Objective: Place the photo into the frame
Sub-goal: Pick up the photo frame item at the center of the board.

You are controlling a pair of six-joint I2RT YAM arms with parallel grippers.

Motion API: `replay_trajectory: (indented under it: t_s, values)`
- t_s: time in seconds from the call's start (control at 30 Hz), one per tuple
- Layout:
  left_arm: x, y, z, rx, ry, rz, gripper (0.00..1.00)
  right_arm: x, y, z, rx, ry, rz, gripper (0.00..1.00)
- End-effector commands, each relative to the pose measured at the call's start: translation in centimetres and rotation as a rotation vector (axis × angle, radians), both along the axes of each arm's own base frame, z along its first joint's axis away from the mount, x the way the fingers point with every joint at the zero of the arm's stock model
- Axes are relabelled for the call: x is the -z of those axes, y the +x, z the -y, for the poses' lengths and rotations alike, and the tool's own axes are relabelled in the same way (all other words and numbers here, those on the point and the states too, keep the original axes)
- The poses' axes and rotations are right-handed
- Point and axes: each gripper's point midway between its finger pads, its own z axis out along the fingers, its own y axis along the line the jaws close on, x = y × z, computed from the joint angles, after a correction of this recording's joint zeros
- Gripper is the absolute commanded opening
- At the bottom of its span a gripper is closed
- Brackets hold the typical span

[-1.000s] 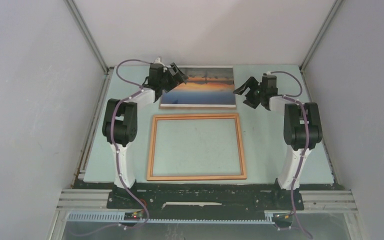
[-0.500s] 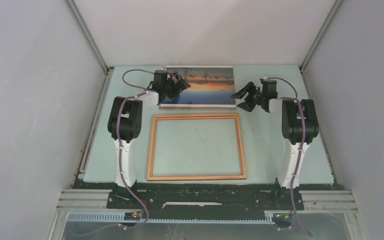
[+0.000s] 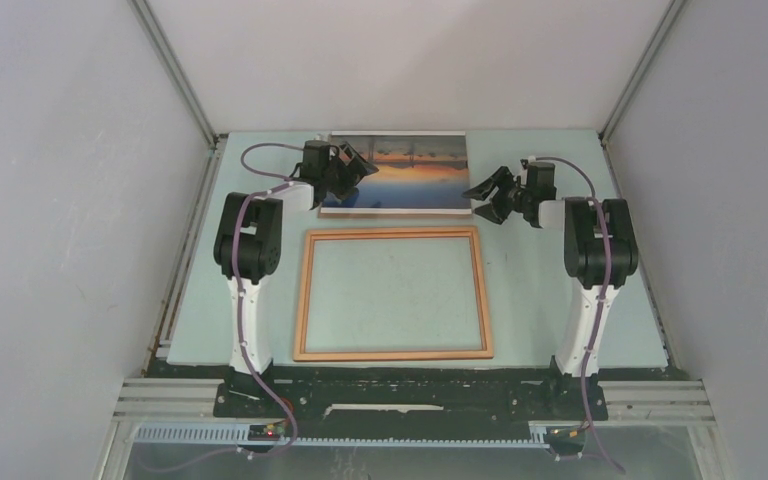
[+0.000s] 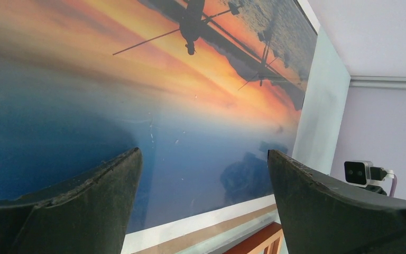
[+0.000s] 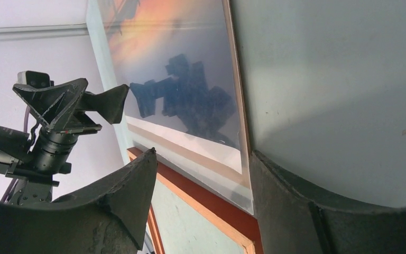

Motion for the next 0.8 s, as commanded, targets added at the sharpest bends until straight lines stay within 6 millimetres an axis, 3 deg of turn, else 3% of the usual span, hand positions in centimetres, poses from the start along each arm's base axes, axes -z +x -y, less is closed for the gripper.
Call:
replay_trajectory:
  t_s: [0.0, 0.4, 0.77]
  values:
    - [0.7, 0.0, -0.6, -0.012, 0.014, -0.025, 0.99, -4.6, 0.2, -0.4, -0.018, 0.005, 0.128, 0.72]
    - [0.5, 0.0, -0.7, -0.009, 0.026, -0.019, 0.99, -5.6, -0.4, -1.0, -0.043, 0.059, 0.168, 0.71]
    - [0.2, 0.0, -0.8, -0.009, 0.04, -0.012, 0.99, -4.8, 0.2, -1.7, -0.058, 0.173, 0.16, 0.6]
